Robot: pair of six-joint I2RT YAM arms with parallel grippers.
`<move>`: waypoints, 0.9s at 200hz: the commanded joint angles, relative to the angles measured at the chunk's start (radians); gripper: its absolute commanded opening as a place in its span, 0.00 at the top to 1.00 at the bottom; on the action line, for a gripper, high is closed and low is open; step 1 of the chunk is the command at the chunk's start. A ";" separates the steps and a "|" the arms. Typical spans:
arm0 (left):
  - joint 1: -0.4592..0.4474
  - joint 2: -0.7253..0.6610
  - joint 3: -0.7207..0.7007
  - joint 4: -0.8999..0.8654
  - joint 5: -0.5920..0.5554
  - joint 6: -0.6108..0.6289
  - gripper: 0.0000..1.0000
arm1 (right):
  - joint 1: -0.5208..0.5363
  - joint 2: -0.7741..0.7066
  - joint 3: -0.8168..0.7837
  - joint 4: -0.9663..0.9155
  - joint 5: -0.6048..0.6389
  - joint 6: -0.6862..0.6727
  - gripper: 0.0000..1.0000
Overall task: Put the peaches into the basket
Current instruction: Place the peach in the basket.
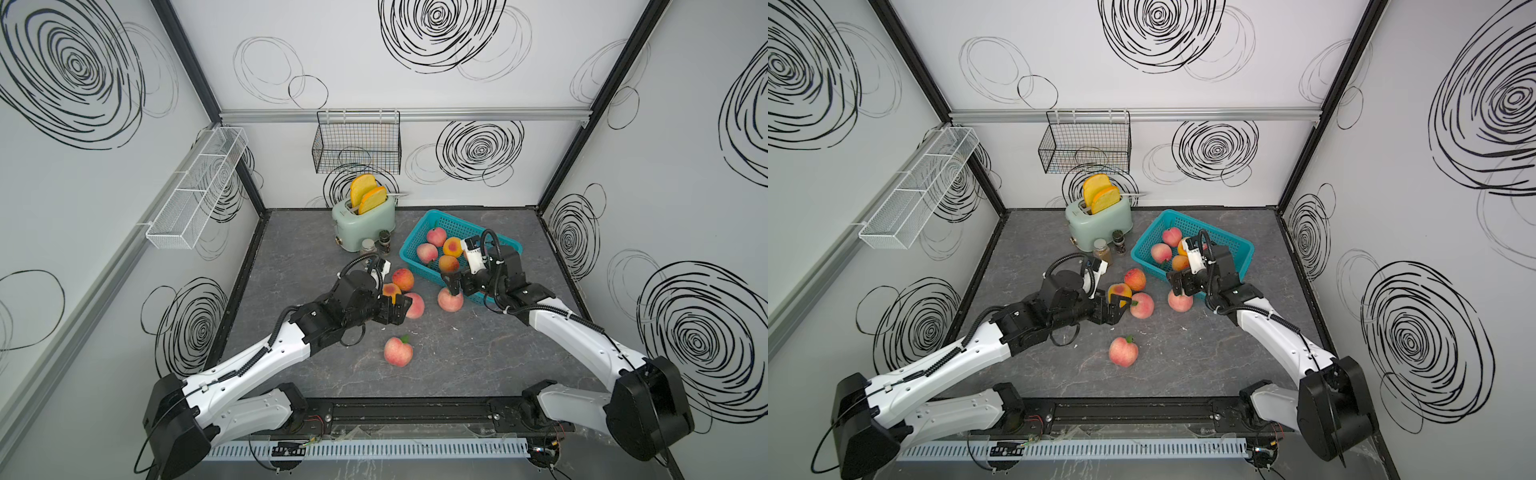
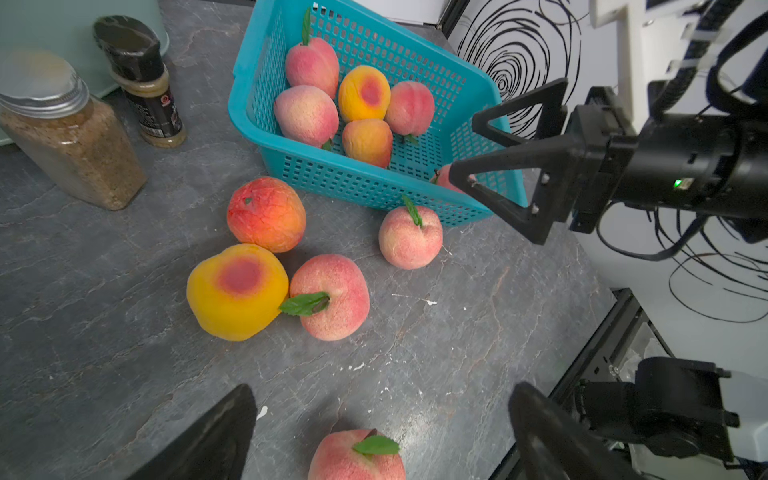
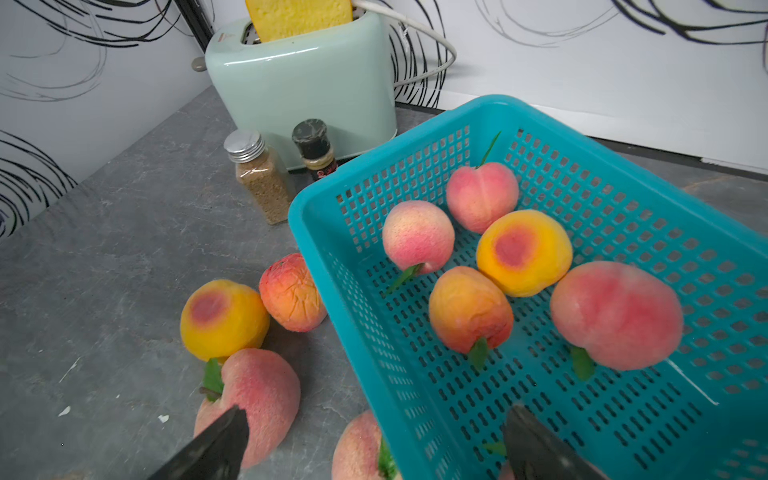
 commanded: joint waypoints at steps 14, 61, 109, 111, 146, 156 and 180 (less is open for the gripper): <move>-0.037 -0.036 -0.042 -0.002 -0.011 -0.015 0.02 | 0.059 -0.057 -0.047 -0.018 0.008 0.053 0.01; -0.098 -0.066 -0.109 0.026 -0.016 -0.049 0.02 | 0.108 -0.096 -0.066 -0.033 0.021 0.072 0.01; -0.115 -0.034 -0.150 0.051 0.020 -0.049 0.02 | 0.129 -0.131 -0.120 -0.037 -0.009 0.065 0.01; -0.117 -0.031 -0.152 0.053 0.021 -0.050 0.02 | 0.130 -0.131 -0.123 -0.038 -0.011 0.065 0.01; -0.140 -0.001 -0.168 0.067 0.015 -0.063 0.02 | 0.155 -0.167 -0.169 -0.018 -0.027 0.089 0.01; -0.151 0.010 -0.168 0.066 0.015 -0.064 0.02 | 0.167 -0.170 -0.176 -0.015 -0.032 0.096 0.01; -0.182 0.044 -0.160 0.047 -0.006 -0.062 0.02 | 0.198 -0.173 -0.189 -0.015 -0.028 0.102 0.01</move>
